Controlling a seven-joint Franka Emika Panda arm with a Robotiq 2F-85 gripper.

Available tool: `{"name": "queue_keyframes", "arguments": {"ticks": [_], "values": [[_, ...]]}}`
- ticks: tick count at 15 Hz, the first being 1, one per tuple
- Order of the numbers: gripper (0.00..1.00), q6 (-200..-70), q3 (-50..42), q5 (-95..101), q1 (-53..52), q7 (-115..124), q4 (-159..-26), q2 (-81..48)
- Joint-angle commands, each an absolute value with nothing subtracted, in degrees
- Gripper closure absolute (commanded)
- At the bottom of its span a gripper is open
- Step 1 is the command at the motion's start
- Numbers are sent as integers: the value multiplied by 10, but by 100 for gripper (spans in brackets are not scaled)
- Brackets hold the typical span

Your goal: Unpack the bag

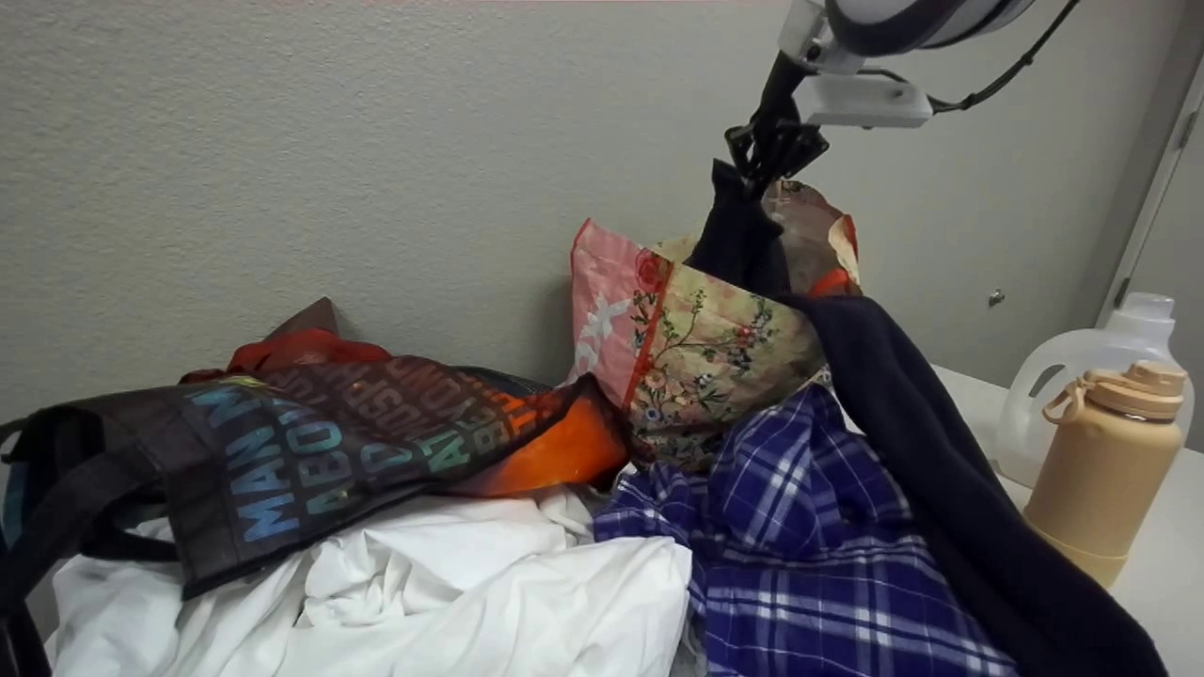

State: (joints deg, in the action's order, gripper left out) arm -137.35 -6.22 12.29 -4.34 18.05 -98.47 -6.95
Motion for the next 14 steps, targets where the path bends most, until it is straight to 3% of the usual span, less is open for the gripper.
{"name": "queue_keyframes", "arguments": {"ticks": [1, 9, 14], "values": [[94, -1361, -46, 106, -23, 158, -1031, 33], [95, -1316, -46, -18, -7, 80, -1093, 203], [94, -1175, -50, -37, 2, 43, -1083, 274]]}}
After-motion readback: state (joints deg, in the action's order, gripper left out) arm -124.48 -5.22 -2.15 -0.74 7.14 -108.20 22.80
